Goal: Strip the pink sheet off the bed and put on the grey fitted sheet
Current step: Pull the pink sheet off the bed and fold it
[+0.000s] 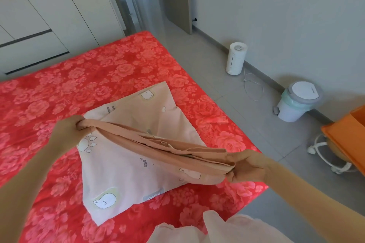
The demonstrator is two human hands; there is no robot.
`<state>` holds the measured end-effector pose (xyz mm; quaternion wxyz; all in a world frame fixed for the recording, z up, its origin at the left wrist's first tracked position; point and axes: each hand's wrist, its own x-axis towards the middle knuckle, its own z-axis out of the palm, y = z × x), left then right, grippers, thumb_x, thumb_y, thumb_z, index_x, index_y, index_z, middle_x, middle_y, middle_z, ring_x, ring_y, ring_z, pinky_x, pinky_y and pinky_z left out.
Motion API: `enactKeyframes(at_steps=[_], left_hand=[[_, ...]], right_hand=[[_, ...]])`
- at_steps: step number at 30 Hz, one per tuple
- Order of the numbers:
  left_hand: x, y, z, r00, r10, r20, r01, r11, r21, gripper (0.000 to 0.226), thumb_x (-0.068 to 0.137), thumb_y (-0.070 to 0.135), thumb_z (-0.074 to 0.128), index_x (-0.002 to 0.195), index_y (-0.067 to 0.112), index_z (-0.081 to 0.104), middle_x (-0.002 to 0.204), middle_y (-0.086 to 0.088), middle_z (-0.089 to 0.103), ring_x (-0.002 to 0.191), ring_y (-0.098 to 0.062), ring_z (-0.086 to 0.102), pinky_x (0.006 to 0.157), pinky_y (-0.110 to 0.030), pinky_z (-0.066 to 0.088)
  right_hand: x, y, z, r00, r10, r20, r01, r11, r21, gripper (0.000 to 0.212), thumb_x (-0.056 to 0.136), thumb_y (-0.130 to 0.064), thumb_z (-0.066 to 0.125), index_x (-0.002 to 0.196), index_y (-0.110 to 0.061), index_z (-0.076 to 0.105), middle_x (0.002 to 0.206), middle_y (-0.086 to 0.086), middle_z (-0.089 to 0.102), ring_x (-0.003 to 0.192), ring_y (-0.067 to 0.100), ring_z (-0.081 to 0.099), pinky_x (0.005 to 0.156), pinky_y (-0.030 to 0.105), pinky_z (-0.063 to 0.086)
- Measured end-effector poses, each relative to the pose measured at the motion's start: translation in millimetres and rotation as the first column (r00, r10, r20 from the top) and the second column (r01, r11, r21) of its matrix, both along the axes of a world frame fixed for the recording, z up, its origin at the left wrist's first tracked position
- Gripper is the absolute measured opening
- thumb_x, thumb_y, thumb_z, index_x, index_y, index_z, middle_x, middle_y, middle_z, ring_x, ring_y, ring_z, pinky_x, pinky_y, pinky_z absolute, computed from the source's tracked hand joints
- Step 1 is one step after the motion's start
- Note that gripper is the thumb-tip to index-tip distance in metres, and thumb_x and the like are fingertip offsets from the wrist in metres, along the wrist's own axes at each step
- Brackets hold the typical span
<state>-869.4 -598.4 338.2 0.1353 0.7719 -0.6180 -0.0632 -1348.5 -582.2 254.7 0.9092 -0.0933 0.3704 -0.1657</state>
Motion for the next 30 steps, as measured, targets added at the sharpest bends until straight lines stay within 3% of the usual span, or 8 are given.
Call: enactKeyframes(at_steps=[3, 5, 8, 11, 16, 20, 26, 30], left_hand=[[-0.2, 3.1, -0.4, 1.000, -0.012, -0.010, 0.012, 1.000, -0.014, 0.016, 0.077, 0.005, 0.075, 0.071, 0.004, 0.060, 0.057, -0.006, 0.054, 0.054, -0.021, 0.047, 0.058, -0.018, 0.034], [-1.5, 3.9, 0.4, 1.000, -0.012, -0.019, 0.011, 1.000, -0.005, 0.016, 0.077, 0.005, 0.075, 0.071, 0.006, 0.059, 0.057, -0.005, 0.055, 0.054, -0.021, 0.047, 0.058, -0.018, 0.035], [-4.8, 0.3, 1.3, 1.000, 0.000, -0.030, 0.000, 1.000, 0.012, 0.020, 0.078, 0.007, 0.074, 0.069, 0.011, 0.057, 0.058, -0.001, 0.054, 0.055, -0.017, 0.047, 0.059, -0.018, 0.035], [-10.6, -5.1, 2.9, 0.999, -0.009, -0.044, 0.010, 1.000, 0.014, 0.027, 0.078, 0.006, 0.074, 0.065, 0.015, 0.052, 0.056, 0.002, 0.051, 0.054, -0.015, 0.044, 0.057, -0.015, 0.035], [-12.6, -12.3, 6.1, 0.998, 0.001, -0.060, 0.000, 1.000, 0.008, 0.026, 0.078, 0.004, 0.073, 0.066, 0.014, 0.052, 0.057, 0.002, 0.050, 0.055, -0.015, 0.044, 0.051, -0.021, 0.032], [-11.3, -17.2, 4.5, 0.999, -0.017, -0.051, 0.018, 1.000, 0.019, 0.023, 0.077, 0.002, 0.073, 0.068, 0.014, 0.055, 0.057, 0.002, 0.053, 0.054, -0.015, 0.046, 0.051, -0.022, 0.032], [-12.5, -19.4, 2.1, 0.998, -0.031, -0.053, 0.032, 0.999, 0.010, 0.018, 0.075, 0.001, 0.074, 0.070, 0.010, 0.059, 0.057, -0.001, 0.056, 0.055, -0.018, 0.049, 0.053, -0.015, 0.033], [-13.3, -23.1, 4.8, 0.998, -0.027, -0.056, 0.027, 1.000, -0.003, 0.020, 0.076, 0.002, 0.073, 0.068, 0.011, 0.058, 0.056, 0.000, 0.054, 0.054, -0.017, 0.048, 0.049, -0.019, 0.030]], right_hand=[[-11.8, -8.7, -5.7, 0.999, -0.054, 0.010, 0.052, 0.992, 0.113, 0.075, 0.057, -0.007, 0.086, 0.124, -0.001, 0.053, 0.104, 0.016, 0.053, 0.079, 0.027, 0.052, 0.064, 0.037, 0.049], [-15.2, -12.0, -4.8, 0.999, 0.010, -0.036, -0.007, 0.995, 0.099, 0.068, 0.053, 0.005, 0.084, 0.114, 0.004, 0.055, 0.096, 0.019, 0.058, 0.073, 0.028, 0.056, 0.062, 0.037, 0.052], [-12.0, -15.8, 0.0, 0.956, 0.264, -0.128, -0.270, 0.962, -0.034, 0.046, 0.058, 0.014, 0.078, 0.102, 0.006, 0.066, 0.084, 0.015, 0.061, 0.065, 0.020, 0.058, 0.059, 0.030, 0.053], [-8.1, -25.7, 8.7, 0.824, 0.379, -0.421, -0.504, 0.829, -0.242, 0.034, 0.079, 0.015, 0.058, 0.107, -0.001, 0.069, 0.082, 0.008, 0.066, 0.063, 0.012, 0.055, 0.057, 0.021, 0.046], [-6.8, -43.9, 42.7, 0.623, -0.127, -0.772, -0.596, 0.562, -0.574, 0.024, 0.075, 0.008, 0.067, 0.076, -0.016, 0.073, 0.074, 0.006, 0.063, 0.064, 0.014, 0.050, 0.062, 0.028, 0.044], [1.1, -52.5, 57.6, 0.340, -0.441, -0.831, -0.820, 0.293, -0.491, 0.014, 0.076, -0.009, 0.064, 0.076, -0.022, 0.060, 0.070, -0.002, 0.060, 0.064, 0.014, 0.050, 0.058, 0.027, 0.041], [2.1, -61.8, 51.9, 0.232, -0.654, -0.720, -0.782, 0.316, -0.538, 0.008, 0.083, -0.007, 0.055, 0.088, -0.013, 0.056, 0.077, 0.000, 0.054, 0.072, 0.022, 0.048, 0.056, 0.028, 0.032], [0.9, -61.0, 59.9, 0.525, -0.526, -0.669, -0.355, 0.579, -0.734, 0.013, 0.091, -0.002, 0.051, 0.080, -0.006, 0.046, 0.065, 0.011, 0.053, 0.053, 0.029, 0.060, 0.051, 0.037, 0.052]])
